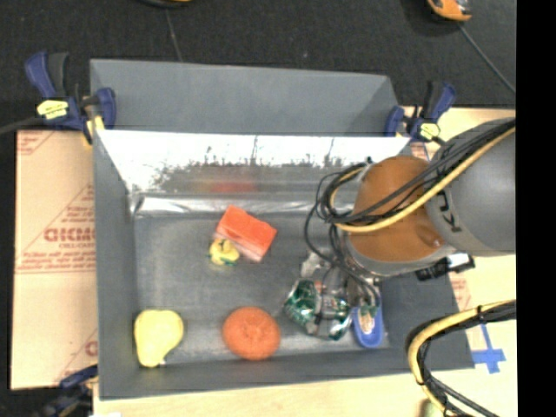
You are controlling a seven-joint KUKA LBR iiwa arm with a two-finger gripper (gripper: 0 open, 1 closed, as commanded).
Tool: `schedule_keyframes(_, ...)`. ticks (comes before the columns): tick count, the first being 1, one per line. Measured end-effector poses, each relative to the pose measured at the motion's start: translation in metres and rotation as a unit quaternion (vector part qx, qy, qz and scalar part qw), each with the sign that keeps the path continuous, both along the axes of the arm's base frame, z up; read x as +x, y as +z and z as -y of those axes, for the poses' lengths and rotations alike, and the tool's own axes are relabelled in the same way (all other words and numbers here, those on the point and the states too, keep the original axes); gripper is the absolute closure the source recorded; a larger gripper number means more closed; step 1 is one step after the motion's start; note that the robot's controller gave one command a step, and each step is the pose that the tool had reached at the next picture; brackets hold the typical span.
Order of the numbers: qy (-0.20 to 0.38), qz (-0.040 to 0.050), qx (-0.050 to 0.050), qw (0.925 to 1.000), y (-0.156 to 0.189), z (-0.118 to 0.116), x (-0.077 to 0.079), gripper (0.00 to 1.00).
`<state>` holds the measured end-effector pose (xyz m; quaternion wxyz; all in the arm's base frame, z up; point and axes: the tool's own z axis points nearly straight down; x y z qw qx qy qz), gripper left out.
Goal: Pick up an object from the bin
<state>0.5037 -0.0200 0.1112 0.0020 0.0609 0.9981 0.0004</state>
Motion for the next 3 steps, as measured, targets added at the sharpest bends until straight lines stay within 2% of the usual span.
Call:
schedule_keyframes(1, -0.008, 0.0017, 0.000, 1.0000, 0.014, 0.017, -0.006, 0.00)
schedule_keyframes(2, -0.064, -0.0002, 0.000, 0.9979, -0.001, 0.024, 0.004, 0.00)
schedule_keyframes(3, -0.185, 0.0035, 0.001, 0.9827, -0.043, 0.027, -0.006, 0.00)
